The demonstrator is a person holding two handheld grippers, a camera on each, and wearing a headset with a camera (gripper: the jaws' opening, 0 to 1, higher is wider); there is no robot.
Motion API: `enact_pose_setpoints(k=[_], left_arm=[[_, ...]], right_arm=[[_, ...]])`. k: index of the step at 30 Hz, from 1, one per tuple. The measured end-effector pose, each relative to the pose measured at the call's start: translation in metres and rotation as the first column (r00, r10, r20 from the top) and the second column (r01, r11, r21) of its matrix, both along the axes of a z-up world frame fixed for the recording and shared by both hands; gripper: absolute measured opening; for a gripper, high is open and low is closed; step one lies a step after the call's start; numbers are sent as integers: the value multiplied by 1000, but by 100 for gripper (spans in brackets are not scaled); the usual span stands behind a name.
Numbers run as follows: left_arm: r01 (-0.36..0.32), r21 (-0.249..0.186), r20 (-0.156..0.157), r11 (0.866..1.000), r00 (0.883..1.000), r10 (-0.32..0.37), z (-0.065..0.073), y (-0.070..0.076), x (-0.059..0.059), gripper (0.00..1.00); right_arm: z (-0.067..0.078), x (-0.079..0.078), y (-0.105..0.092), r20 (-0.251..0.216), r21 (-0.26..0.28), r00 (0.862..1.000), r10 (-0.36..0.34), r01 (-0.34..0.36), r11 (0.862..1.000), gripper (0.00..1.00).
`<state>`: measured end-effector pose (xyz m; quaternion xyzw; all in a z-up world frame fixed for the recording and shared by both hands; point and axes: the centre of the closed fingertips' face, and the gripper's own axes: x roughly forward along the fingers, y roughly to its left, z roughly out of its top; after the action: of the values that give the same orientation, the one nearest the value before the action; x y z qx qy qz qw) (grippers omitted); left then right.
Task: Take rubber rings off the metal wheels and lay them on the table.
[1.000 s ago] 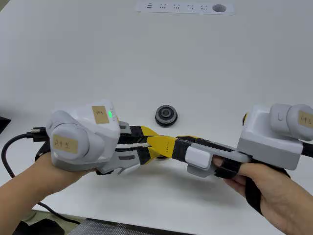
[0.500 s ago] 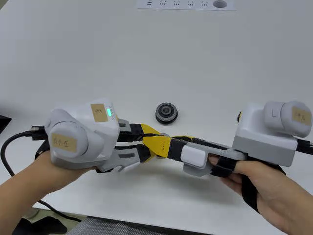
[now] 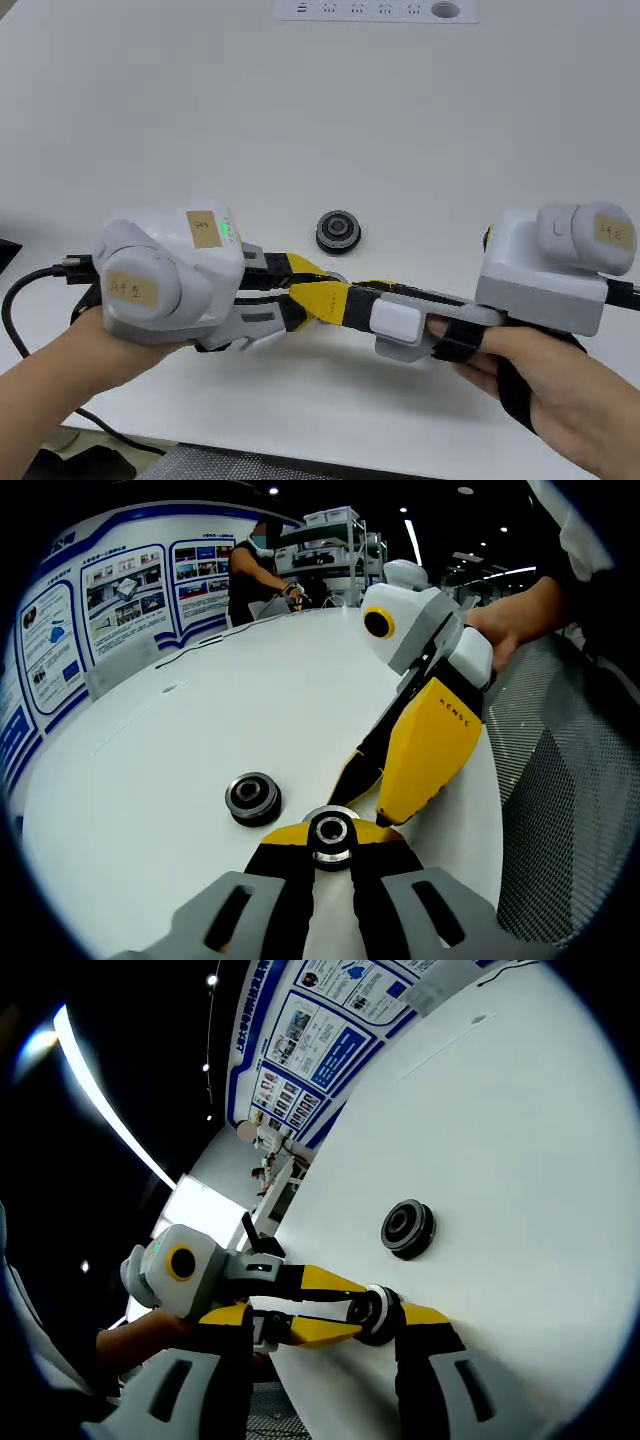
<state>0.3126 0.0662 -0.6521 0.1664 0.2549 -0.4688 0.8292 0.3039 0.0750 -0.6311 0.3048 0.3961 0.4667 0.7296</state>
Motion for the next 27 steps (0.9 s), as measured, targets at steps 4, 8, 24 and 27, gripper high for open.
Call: enact_pose_setpoints(k=[4,8,24,27], left_arm=[[-1,0,0,1000,1000,1,0,0,0,13],[-1,1,0,1000,1000,1,0,0,0,13],[27,20,-2,999,1000,-27,0,0,0,12],[35,25,-9,999,999,-34,0,0,1,12]], right_arm=[[2,0,-1,5,4,1000,-3,3,1000,58],[0,-1,-2,-3,1,1000,5,-5,1000,57],[-3,-2,-2,20,-13,1000,24,-23,1000,54],[-3,-4,-1,32,-17,999,25,-24,1000,54]])
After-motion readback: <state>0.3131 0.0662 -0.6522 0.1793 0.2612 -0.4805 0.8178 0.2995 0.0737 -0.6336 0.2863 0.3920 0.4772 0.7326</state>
